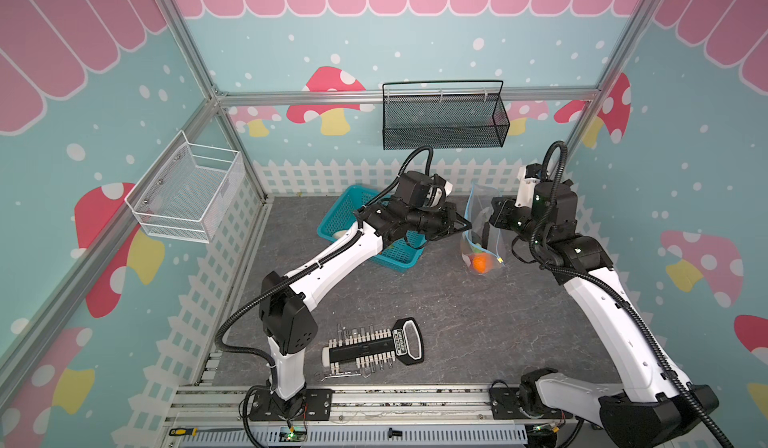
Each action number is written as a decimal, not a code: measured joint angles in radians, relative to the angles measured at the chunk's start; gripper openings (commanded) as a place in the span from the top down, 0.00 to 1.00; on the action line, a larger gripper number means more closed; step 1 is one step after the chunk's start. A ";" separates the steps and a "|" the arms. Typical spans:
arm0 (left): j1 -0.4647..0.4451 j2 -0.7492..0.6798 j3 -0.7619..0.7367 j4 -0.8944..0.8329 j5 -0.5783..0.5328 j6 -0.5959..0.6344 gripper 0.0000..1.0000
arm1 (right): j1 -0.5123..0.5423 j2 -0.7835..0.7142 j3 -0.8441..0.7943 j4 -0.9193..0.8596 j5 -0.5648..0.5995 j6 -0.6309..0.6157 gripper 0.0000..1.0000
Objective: Place the food in the zip-top bag and seal the zipper
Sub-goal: 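Raise the left gripper from the bag while the right gripper lifts the bag, then move the left gripper back over the basket toward the white cucumber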
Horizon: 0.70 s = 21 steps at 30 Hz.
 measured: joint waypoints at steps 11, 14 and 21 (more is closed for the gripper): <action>-0.012 0.006 -0.146 0.117 0.018 -0.060 0.92 | 0.000 -0.007 -0.100 0.022 -0.010 0.005 0.96; 0.001 0.006 -0.200 0.138 0.018 -0.070 0.80 | 0.000 0.012 -0.135 0.034 -0.029 0.012 0.96; 0.071 -0.011 -0.247 0.105 -0.009 -0.028 0.48 | 0.000 0.048 -0.167 0.097 -0.089 0.030 0.97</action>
